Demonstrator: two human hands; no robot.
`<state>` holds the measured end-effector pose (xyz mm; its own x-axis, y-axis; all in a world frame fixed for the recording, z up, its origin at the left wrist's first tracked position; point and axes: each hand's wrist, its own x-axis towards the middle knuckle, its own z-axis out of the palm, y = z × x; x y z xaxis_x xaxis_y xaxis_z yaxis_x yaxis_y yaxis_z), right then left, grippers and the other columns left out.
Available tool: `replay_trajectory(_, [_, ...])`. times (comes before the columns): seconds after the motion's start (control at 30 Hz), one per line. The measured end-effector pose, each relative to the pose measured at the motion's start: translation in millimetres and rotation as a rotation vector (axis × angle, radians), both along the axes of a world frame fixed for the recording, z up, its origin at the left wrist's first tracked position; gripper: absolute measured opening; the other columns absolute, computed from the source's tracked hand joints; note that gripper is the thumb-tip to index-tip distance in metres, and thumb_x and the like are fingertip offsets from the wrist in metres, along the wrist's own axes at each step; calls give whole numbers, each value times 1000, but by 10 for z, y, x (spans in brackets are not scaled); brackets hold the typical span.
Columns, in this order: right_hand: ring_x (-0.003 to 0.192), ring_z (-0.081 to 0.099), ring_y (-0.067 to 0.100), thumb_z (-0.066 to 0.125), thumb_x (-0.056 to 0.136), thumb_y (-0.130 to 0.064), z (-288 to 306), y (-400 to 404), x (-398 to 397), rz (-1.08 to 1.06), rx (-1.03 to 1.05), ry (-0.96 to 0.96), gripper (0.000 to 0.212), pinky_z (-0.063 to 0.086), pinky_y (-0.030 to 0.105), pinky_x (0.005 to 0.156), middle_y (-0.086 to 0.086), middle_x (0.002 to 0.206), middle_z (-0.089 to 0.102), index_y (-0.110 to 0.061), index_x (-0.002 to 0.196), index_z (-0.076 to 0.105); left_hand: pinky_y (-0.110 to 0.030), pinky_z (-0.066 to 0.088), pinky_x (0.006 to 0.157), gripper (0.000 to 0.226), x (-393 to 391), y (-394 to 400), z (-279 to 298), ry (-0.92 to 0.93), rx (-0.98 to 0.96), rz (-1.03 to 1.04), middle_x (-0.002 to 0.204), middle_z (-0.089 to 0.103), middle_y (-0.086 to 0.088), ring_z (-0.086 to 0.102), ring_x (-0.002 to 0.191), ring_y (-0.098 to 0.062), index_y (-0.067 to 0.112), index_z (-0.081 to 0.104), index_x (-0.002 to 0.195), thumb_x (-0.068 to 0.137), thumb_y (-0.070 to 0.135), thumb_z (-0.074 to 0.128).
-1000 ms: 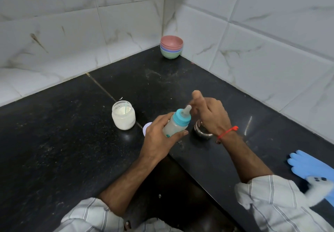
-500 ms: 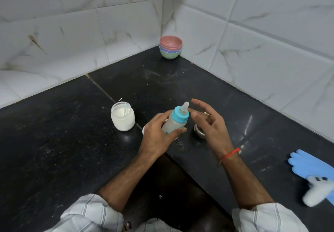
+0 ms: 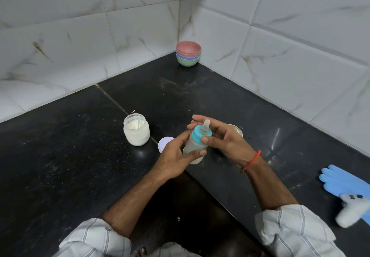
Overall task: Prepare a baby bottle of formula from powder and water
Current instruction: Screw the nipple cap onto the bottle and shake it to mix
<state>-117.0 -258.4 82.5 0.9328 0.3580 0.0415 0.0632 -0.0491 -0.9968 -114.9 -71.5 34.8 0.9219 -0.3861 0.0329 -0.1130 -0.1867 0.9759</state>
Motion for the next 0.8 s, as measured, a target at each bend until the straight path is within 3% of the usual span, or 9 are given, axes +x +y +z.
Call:
replay_trajectory(0.1, [113, 70, 19, 75, 86, -6, -112, 294, -79, -344, 39, -8, 52, 58, 36, 96, 8, 123, 73, -7, 136, 59, -9, 48, 86, 50, -52, -27, 23, -26, 66, 92, 115, 67, 24, 60, 109, 11, 36, 54, 133, 89, 32, 76])
replay_trajectory(0.2, [112, 70, 14, 78, 88, -13, -265, 563, -183, -617, -6, -114, 48, 57, 36, 96, 0, 121, 72, -9, 133, 61, -17, 51, 92, 55, -65, -35, 50, -94, 112, 123, 117, 65, 24, 60, 110, 8, 34, 51, 139, 90, 26, 75])
replay_trajectory(0.27, [112, 69, 14, 76, 90, -16, -225, 526, -177, -552, -3, -144, 46, 56, 38, 95, 0, 121, 70, -13, 133, 60, -24, 53, 94, 53, -51, 12, 97, -93, 92, 77, 119, 66, 22, 60, 112, 5, 33, 53, 138, 90, 26, 75])
replay_trajectory(0.37, [118, 65, 22, 63, 97, -11, -32, 276, -133, -181, 4, -101, 51, 54, 38, 98, 9, 130, 65, -15, 145, 48, -33, 53, 99, 49, -13, 120, 176, -11, 14, -41, 123, 70, 8, 64, 117, -8, 27, 56, 136, 91, 21, 74])
replay_trajectory(0.5, [133, 55, 35, 53, 99, -13, 173, 11, -60, 155, 9, 15, 55, 46, 53, 110, 11, 148, 55, -12, 152, 38, -27, 51, 102, 50, 9, 201, 331, 100, -52, -201, 127, 70, 3, 64, 122, -11, 19, 52, 139, 93, 6, 68])
replay_trajectory(0.6, [128, 58, 37, 52, 99, -20, 202, 50, 2, 152, -63, -65, 48, 50, 52, 105, 16, 145, 55, -2, 143, 48, -22, 51, 98, 48, 21, 177, 385, 103, -59, -213, 126, 70, 5, 64, 120, -8, 23, 53, 137, 94, 6, 66])
replay_trajectory(0.7, [120, 63, 32, 55, 99, -17, 150, 170, -7, 25, -41, -136, 40, 54, 44, 99, 19, 135, 60, 4, 133, 53, -34, 52, 104, 49, 39, 170, 365, 67, -46, -148, 128, 70, 4, 64, 121, -10, 21, 53, 140, 94, 13, 69])
replay_trajectory(0.8, [115, 67, 27, 61, 96, -25, 0, 359, -71, -247, -37, -169, 36, 55, 48, 100, 10, 125, 68, -7, 127, 59, -44, 53, 102, 50, 41, 155, 311, -17, 26, -60, 124, 69, 10, 65, 117, -9, 31, 54, 138, 92, 30, 72])
